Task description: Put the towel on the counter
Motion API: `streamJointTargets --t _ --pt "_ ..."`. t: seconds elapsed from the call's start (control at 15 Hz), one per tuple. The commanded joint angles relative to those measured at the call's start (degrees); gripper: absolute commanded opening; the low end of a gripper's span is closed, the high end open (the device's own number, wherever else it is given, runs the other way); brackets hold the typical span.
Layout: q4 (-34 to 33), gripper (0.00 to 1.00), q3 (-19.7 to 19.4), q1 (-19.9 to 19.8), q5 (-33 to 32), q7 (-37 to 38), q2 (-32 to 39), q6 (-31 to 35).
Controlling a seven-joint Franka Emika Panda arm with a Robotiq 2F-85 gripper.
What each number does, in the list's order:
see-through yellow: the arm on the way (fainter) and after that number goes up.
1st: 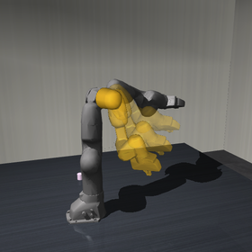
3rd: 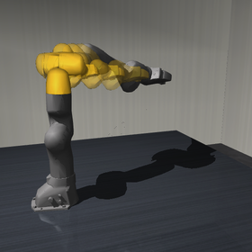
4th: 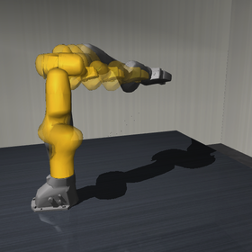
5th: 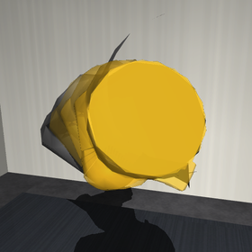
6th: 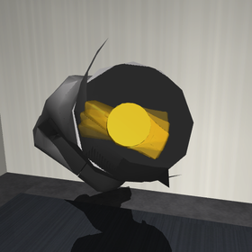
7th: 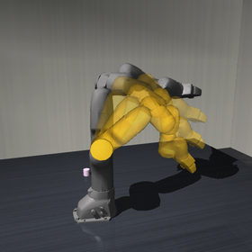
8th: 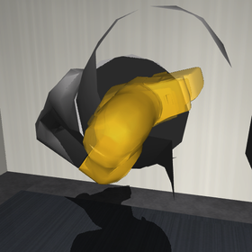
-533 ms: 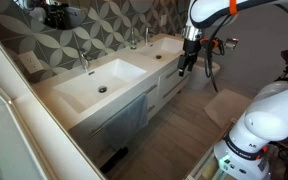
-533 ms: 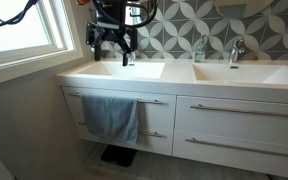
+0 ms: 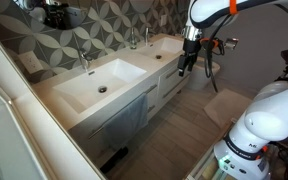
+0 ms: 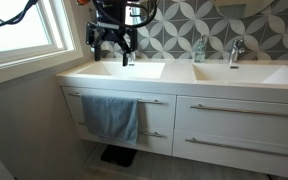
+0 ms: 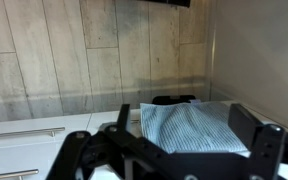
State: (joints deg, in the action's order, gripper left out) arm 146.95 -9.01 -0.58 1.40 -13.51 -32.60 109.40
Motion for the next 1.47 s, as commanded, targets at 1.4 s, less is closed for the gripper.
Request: streamJointTargets --t 1.4 --pt "4.0 1.00 23.9 16.3 -12.6 1.4 7.1 13.0"
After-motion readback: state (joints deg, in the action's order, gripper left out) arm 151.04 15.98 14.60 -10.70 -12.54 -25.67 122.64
